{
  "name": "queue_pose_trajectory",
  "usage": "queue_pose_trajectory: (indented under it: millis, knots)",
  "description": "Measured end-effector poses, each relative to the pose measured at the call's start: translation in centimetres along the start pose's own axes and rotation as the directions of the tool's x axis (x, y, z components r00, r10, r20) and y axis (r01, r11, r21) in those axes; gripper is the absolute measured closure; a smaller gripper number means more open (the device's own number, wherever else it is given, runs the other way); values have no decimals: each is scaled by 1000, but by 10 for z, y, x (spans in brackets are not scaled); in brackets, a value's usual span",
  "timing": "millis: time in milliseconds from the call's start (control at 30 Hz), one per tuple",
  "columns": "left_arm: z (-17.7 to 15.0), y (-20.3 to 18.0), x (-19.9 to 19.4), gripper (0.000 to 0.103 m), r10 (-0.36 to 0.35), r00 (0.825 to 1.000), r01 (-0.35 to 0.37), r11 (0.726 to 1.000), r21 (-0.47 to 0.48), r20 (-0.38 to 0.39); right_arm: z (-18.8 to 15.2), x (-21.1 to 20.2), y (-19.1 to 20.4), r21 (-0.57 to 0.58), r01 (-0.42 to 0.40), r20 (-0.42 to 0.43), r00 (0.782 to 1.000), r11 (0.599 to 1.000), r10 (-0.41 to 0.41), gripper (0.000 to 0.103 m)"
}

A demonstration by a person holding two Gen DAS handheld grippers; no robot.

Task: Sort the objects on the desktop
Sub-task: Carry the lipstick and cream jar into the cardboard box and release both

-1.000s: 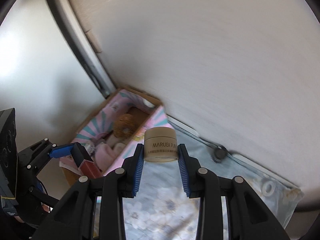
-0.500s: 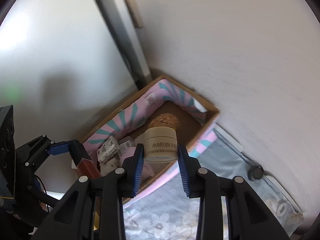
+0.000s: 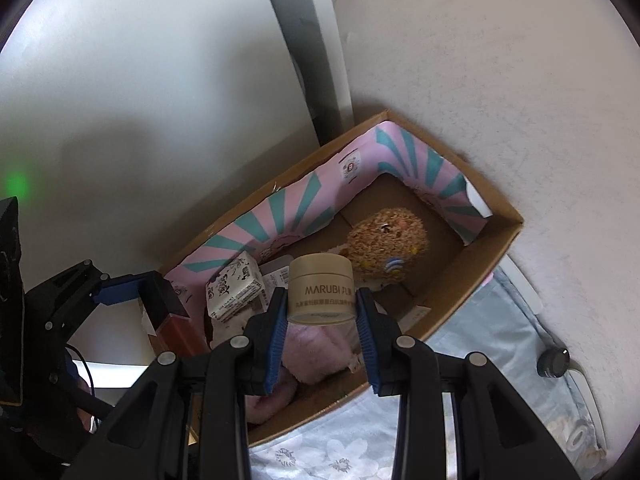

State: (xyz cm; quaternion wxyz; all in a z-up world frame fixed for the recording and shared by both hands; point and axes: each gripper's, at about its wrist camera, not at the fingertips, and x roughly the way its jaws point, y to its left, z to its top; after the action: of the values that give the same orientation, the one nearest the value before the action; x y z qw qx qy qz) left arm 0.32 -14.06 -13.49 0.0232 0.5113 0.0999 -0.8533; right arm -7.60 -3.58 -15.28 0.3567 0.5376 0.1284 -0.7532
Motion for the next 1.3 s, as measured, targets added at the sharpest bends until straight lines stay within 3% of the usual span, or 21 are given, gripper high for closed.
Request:
queue_pose_trajectory:
  millis: [867,933,967,1000,1033,1067,1167,1300]
  knots:
    - [2,-5,18,20,-23,999,23,1000,-19,-36,10,25,-7,64,-39,-63,997,997,43,72]
    - [1,-4,22,16,-31,998,28,998,-48,-59,9,28,-6,75,-48,-72,996,996,53,72]
    - [1,-2,24,10,-31,997,27,998,-59,-72,9,28,-6,81,-56,-68,996,995,61,64]
    - [1,-2,26,0,-21,997,15,998,-67,-78,9,27,-7,88,-60,-57,996,994,65,47]
    - [0,-2,26,0,-6,997,1,998,-63,-73,9,25,-8,97,-59,-43,997,994,63,37]
    - [0,-3,26,0,12,998,-16,998,-57,-64,8,22,-9,113,-53,-23,998,992,56,22]
    - [0,-4,21,0,52,998,-54,998,-40,-40,7,15,-12,142,-63,4,998,988,63,20]
    - [-1,-5,16,0,39,999,-41,998,-47,-37,4,5,-15,158,-48,29,999,986,44,20]
